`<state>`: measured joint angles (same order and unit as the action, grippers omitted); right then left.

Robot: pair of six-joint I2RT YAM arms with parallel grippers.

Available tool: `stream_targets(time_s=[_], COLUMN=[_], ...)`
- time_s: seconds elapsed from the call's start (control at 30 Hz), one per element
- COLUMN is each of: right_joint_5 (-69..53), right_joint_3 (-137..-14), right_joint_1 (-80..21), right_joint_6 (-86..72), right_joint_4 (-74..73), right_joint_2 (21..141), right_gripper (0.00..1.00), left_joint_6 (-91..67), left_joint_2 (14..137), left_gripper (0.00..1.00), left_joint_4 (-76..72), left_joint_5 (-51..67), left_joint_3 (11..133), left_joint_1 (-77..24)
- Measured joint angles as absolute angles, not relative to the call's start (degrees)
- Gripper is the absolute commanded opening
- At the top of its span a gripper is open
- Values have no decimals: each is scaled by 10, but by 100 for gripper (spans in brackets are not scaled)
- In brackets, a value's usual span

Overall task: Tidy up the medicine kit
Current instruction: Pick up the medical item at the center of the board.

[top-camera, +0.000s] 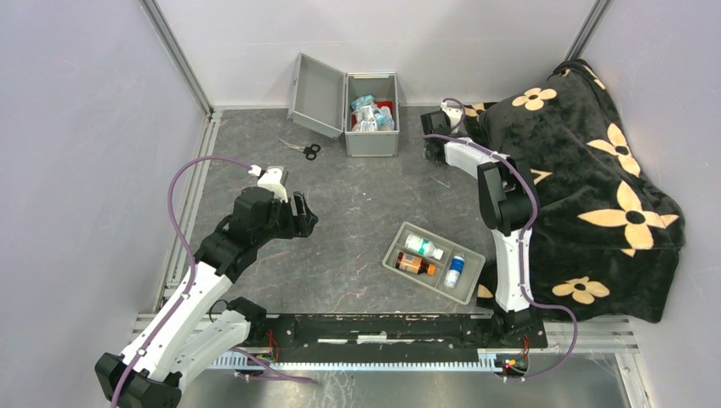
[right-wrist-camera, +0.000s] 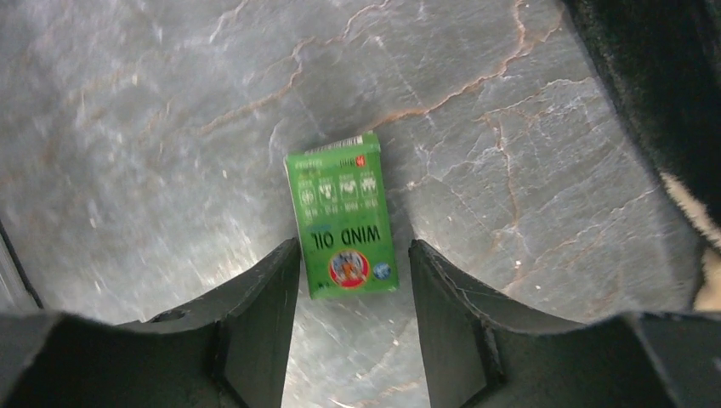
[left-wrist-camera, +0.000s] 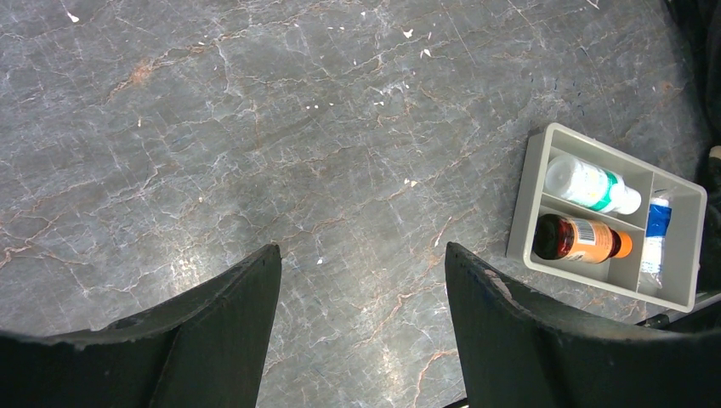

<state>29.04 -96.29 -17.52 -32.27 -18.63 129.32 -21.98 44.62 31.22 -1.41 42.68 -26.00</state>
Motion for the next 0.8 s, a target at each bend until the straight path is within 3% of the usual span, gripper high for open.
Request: stream_targets(time_s=[0.3,0.47,0.8], right_joint_5=[208,164,107], right_joint_3=[-874,-888,-926], right_joint_1=[-171,-152,-126], right_joint_6=[-137,-132,-147], right_joint_4=[-135,-148,-151], right_joint_2=[1235,1240,1268], right_gripper=[71,70,57], left_joint_6=[-220,-220,-220], left_joint_2=[446,447,453], left_gripper=[77,77,77], left_joint_4=[312,312,312], left_joint_5=[-14,-14,-14], left_joint_3=[427,427,427], left_joint_1=[-260,-260,-260])
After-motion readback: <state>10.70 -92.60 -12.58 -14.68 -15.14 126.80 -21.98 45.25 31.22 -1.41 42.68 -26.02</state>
